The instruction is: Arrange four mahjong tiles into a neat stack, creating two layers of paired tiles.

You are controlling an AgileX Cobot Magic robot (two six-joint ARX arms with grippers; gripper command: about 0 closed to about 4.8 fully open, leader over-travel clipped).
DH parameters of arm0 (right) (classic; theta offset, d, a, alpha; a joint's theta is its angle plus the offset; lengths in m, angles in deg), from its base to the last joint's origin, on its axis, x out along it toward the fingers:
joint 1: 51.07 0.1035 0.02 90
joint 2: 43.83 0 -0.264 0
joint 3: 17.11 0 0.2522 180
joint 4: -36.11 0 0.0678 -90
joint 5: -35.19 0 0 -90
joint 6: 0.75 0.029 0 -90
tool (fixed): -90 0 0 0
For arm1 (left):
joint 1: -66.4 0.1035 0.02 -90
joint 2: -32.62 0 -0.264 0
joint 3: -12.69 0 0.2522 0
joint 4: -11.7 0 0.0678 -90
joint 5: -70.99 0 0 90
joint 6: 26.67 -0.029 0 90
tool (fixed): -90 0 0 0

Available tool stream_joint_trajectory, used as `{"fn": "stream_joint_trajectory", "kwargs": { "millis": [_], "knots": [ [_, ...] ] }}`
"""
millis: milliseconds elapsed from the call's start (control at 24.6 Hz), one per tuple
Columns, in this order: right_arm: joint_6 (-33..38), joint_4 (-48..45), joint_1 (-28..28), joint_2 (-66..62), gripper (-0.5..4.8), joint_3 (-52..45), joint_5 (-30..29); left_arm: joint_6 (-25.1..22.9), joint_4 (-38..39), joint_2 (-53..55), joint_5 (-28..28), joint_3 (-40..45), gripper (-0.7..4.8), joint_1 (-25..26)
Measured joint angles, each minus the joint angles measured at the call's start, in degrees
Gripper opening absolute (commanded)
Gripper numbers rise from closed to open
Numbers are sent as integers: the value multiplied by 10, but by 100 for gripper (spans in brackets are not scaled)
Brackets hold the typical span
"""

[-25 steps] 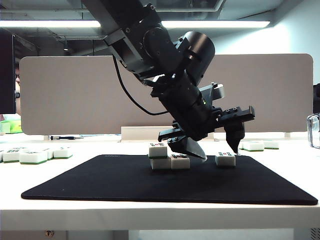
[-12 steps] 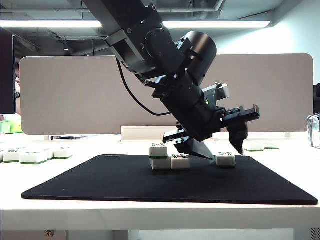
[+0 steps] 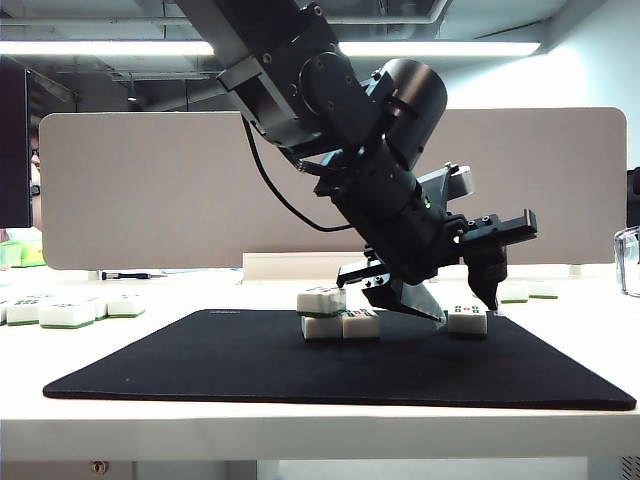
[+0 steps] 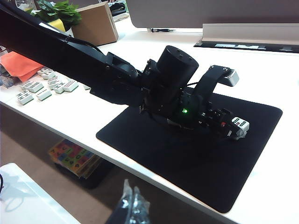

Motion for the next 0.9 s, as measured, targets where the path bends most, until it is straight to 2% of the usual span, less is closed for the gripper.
{"fn": "stream_joint_trajectory", "kwargs": {
  "millis": [41, 204, 529, 652, 814, 896],
  "knots": [
    [0, 0, 0, 0, -1, 0, 0, 0, 0, 0, 0, 0, 174, 0],
    [0, 0, 0, 0, -1, 0, 0, 2, -3, 0, 1, -1, 174, 0],
    [0, 0, 0, 0, -1, 0, 0, -26, 9, -14, 6, 0, 175, 0],
    [0, 0, 0, 0, -1, 0, 0, -59, 4, -43, 6, 0, 212, 0],
    [0, 0, 0, 0, -1, 0, 0, -87, -2, -45, 6, 0, 373, 0],
    [0, 0, 0, 0, -1, 0, 0, -104, 2, -43, 5, 0, 372, -1]
  ]
}}
